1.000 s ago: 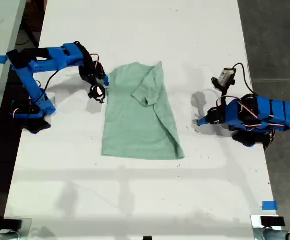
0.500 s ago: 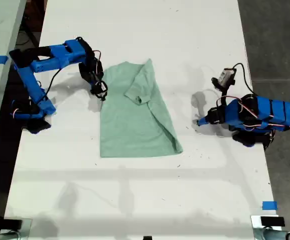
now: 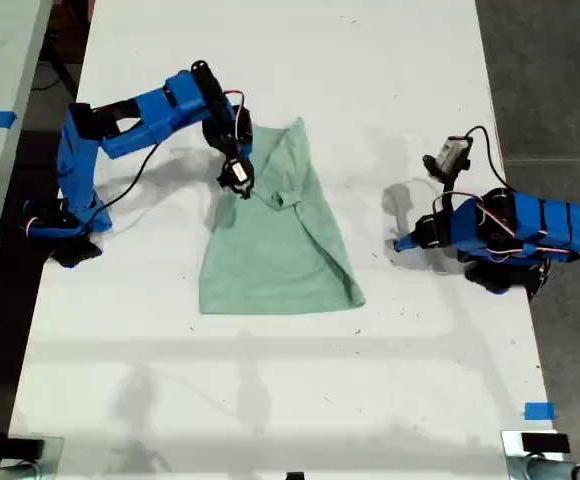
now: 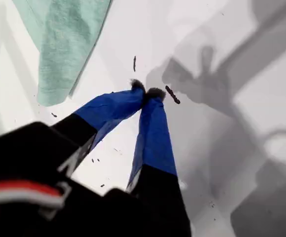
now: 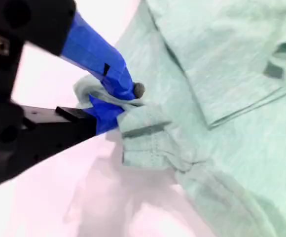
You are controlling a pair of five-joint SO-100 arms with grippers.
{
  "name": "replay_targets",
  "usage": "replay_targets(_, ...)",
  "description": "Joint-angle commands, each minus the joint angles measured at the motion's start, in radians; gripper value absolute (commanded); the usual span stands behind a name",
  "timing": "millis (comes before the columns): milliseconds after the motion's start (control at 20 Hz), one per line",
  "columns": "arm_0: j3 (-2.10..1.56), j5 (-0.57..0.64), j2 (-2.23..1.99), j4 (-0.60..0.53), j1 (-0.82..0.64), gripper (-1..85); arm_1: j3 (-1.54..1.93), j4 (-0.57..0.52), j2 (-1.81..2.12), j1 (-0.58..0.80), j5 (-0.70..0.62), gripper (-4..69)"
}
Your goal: Fold t shirt
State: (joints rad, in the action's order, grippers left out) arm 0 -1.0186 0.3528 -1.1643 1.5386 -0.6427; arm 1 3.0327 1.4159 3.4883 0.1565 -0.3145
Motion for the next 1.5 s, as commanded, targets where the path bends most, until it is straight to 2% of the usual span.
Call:
replay_targets(0,0.069,-0.005,0.020,-0.084,0.083,-0.1,0.046,-0.015,0.009,0.008,-0.018,1.9)
replay_targets(50,0.069,-0.002,0.037,-0.112,0.104,2.7,0.046,-0.015,0.009,0.008,-0.020,1.9)
replay_targets(150,0.069,0.008,0.077,-0.149,0.132,22.0,0.046,-0.015,0.009,0.009,-0.020,1.9)
replay_targets(200,0.069,0.021,0.091,-0.160,0.138,24.3,0.046,-0.015,0.009,0.009,-0.020,1.9)
replay_targets(300,0.071,0.052,0.086,-0.161,0.143,26.0,0.046,-0.015,0.009,0.009,-0.020,1.9)
replay_targets(400,0.071,0.072,0.020,-0.115,0.133,26.1,0.046,-0.015,0.009,0.011,-0.021,1.9)
replay_targets(600,0.008,0.051,-0.249,0.095,0.061,22.9,0.046,-0.015,0.009,0.012,-0.023,1.9)
replay_targets(800,-0.348,-0.003,-0.612,0.095,-0.031,16.5,0.046,-0.015,0.009,0.012,-0.023,1.9)
replay_targets(850,-0.477,-0.020,-0.715,0.071,-0.048,14.0,0.046,-0.015,0.009,0.012,-0.025,1.9)
replay_targets(950,-0.798,-0.092,-0.950,-0.061,-0.008,10.3,0.046,-0.015,0.009,0.012,-0.025,1.9)
replay_targets(1100,-1.321,-0.291,-1.335,-0.359,0.192,5.8,0.046,-0.015,0.009,0.012,-0.026,1.9)
replay_targets(1200,-1.672,-0.431,-1.721,-0.508,0.308,0.5,0.046,-0.015,0.009,0.012,-0.026,1.9)
replay_targets(1250,-1.847,-0.477,-1.987,-0.552,0.359,-0.1,0.046,-0.015,0.009,0.014,-0.028,1.9)
replay_targets(1300,-1.994,-0.522,-2.281,-0.511,0.393,-0.1,0.046,-0.015,0.009,0.014,-0.028,1.9)
replay_targets(1350,-2.088,-0.563,-2.376,-0.482,0.422,-0.1,0.046,-0.015,0.009,0.017,-0.031,1.9)
replay_targets(1450,-2.178,-0.568,-2.373,-0.569,0.463,-0.1,0.048,-0.015,0.011,0.020,-0.031,1.9)
